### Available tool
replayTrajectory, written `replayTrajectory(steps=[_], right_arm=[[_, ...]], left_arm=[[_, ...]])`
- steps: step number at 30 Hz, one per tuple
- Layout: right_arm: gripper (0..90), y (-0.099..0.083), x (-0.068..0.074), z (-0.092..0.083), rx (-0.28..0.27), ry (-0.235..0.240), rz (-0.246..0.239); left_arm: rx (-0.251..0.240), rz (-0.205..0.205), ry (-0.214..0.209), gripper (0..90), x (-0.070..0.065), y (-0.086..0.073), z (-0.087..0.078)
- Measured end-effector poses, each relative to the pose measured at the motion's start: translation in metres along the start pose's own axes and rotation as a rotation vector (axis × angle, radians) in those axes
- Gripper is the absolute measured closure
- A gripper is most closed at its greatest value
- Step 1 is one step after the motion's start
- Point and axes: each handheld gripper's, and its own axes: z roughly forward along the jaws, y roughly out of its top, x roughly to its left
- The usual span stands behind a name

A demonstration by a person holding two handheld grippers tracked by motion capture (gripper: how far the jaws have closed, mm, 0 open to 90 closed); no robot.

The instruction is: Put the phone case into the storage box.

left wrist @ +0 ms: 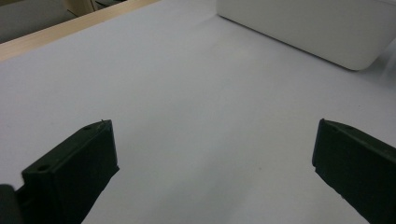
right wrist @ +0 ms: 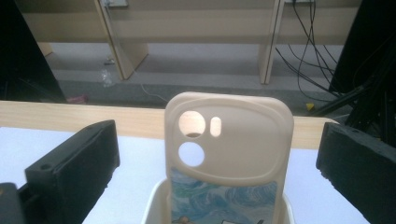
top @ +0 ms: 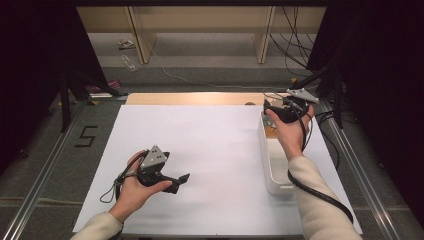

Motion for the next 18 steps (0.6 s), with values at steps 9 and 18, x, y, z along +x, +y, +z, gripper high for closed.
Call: replayTrajectory(steps=[9,18], right_arm=[[0.3,-0.003,0.002,-0.008,0.005,0.012,-0.006],[0.3,-0.004,0.003,-0.018,0.005,0.028,-0.02]], left_arm=[[0.0,0.001,0.001,0.0,0.0,0.0,0.0],[-0.001,0.002,0.003,0.0,0.0,0.0,0.0]])
